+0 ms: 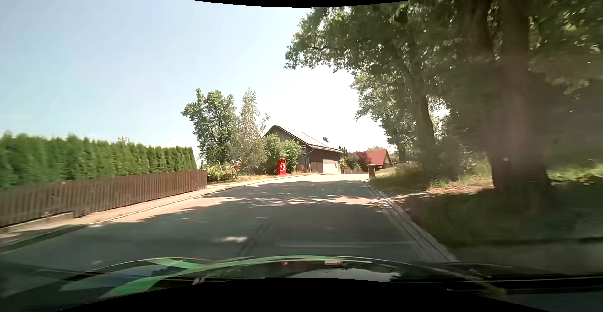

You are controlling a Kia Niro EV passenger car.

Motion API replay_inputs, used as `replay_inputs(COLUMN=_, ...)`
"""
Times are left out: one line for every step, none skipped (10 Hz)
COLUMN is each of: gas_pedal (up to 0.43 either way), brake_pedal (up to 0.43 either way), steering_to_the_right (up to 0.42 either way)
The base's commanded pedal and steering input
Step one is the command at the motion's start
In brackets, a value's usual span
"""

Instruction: Follow the waypoints while adhering to traffic rules and regulations

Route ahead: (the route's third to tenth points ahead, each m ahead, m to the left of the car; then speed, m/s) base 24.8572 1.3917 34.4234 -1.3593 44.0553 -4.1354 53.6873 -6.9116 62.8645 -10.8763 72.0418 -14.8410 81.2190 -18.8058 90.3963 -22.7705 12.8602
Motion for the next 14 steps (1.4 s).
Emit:
replay_inputs(gas_pedal=0.197, brake_pedal=0.0, steering_to_the_right=0.029)
replay_inputs(gas_pedal=0.209, brake_pedal=0.0, steering_to_the_right=0.028)
replay_inputs(gas_pedal=0.228, brake_pedal=0.0, steering_to_the_right=0.029)
replay_inputs(gas_pedal=0.26, brake_pedal=0.0, steering_to_the_right=0.028)
replay_inputs(gas_pedal=0.26, brake_pedal=0.0, steering_to_the_right=0.029)
replay_inputs(gas_pedal=0.26, brake_pedal=0.0, steering_to_the_right=0.029)
replay_inputs(gas_pedal=0.248, brake_pedal=0.0, steering_to_the_right=0.03)
replay_inputs(gas_pedal=0.209, brake_pedal=0.0, steering_to_the_right=0.03)
replay_inputs(gas_pedal=0.189, brake_pedal=0.0, steering_to_the_right=0.03)
replay_inputs(gas_pedal=0.189, brake_pedal=0.0, steering_to_the_right=0.031)
replay_inputs(gas_pedal=0.177, brake_pedal=0.0, steering_to_the_right=0.031)
replay_inputs(gas_pedal=0.157, brake_pedal=0.0, steering_to_the_right=0.031)
replay_inputs(gas_pedal=0.157, brake_pedal=0.0, steering_to_the_right=0.032)
replay_inputs(gas_pedal=0.15, brake_pedal=0.0, steering_to_the_right=0.032)
